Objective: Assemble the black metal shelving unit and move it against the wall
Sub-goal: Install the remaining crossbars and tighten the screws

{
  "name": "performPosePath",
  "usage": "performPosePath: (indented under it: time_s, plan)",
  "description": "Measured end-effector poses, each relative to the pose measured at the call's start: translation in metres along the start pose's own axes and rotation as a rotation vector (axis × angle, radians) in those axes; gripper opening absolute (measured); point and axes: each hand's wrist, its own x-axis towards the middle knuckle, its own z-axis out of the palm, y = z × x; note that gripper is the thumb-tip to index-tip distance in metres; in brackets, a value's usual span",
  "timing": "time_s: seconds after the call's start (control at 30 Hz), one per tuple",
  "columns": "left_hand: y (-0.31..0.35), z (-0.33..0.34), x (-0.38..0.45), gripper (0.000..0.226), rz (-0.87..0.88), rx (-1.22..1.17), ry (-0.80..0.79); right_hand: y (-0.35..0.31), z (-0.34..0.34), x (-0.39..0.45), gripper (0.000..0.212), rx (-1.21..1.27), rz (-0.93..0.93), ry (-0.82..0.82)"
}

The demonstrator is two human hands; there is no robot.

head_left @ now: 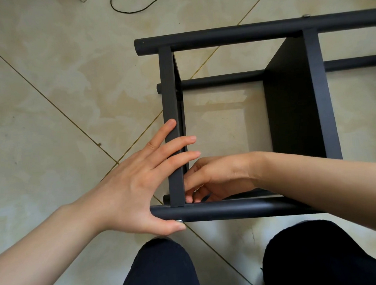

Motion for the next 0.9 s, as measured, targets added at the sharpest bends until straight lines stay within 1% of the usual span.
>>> performPosePath:
  time_s: [0.1, 0.2, 0.23, 0.3, 0.37, 0.43, 0.5, 0.6, 0.77, 0.9]
  plan:
    - [0.0004, 0.0001, 0.0000, 0.107, -0.008, 0.003, -0.003, -0.0003, -0.0029, -0.0013, 0.017, 0.028, 0.021, -0.025]
    - [0.0005, -0.0001, -0.0004, 0.106, -0.011, 0.008, -0.004, 0.0011, -0.0036, -0.0013, 0.031, -0.004, -0.014, -0.025]
    - [0.0006, -0.0002, -0.0004, 0.106, -0.010, 0.007, -0.004, 0.0015, -0.0028, -0.0009, 0.033, -0.016, -0.021, -0.018]
    - [0.0009, -0.0005, -0.0004, 0.106, -0.008, 0.005, -0.005, 0.0025, -0.0009, 0.0002, 0.029, -0.031, -0.029, 0.002]
    - [0.0011, -0.0008, -0.0004, 0.105, -0.010, 0.001, -0.006, 0.0030, 0.0007, 0.0012, 0.017, -0.042, -0.034, 0.016]
    - [0.0010, -0.0011, -0.0001, 0.105, -0.010, 0.000, -0.007, 0.0028, 0.0000, 0.0011, 0.012, -0.026, -0.032, 0.014]
    - [0.0010, -0.0011, 0.0003, 0.105, -0.010, 0.000, -0.009, 0.0018, -0.0020, -0.0006, 0.012, 0.008, -0.018, -0.004]
    - [0.0014, -0.0015, 0.0001, 0.105, -0.013, -0.003, -0.008, 0.0020, -0.0050, -0.0021, 0.022, 0.015, -0.015, -0.024]
    - [0.0019, -0.0018, 0.0000, 0.104, -0.014, -0.004, -0.010, 0.0039, -0.0030, 0.0009, 0.010, 0.007, -0.029, -0.001]
    - [0.0020, -0.0015, 0.0004, 0.103, -0.016, -0.002, -0.009, 0.0020, -0.0042, 0.0001, 0.012, 0.100, 0.000, -0.039]
